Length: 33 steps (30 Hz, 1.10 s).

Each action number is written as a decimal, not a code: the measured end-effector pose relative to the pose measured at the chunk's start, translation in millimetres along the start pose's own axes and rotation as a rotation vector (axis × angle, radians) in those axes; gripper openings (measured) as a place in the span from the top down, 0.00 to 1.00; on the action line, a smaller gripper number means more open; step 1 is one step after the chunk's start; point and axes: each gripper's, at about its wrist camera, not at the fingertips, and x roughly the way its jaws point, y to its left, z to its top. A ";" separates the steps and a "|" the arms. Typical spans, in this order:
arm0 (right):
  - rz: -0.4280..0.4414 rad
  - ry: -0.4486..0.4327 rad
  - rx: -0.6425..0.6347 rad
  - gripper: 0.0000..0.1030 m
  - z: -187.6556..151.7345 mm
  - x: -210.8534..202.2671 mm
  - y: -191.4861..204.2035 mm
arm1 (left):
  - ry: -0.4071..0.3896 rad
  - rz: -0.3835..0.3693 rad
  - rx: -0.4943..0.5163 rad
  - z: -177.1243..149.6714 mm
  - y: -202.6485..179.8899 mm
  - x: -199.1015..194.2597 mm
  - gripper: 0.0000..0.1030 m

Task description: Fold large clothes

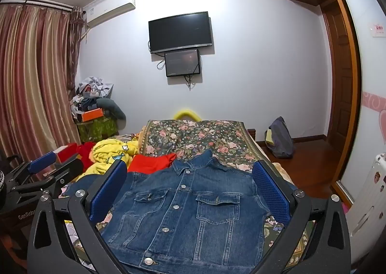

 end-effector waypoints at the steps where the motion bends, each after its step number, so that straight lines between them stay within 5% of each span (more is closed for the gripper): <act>1: 0.000 0.000 0.000 0.00 -0.9 -0.1 -0.4 | -0.001 -0.001 0.000 0.3 0.7 -0.2 0.09; 33: 0.000 0.016 -0.008 0.00 -0.5 6.0 2.5 | 0.012 -0.013 -0.026 -2.7 8.7 4.8 0.08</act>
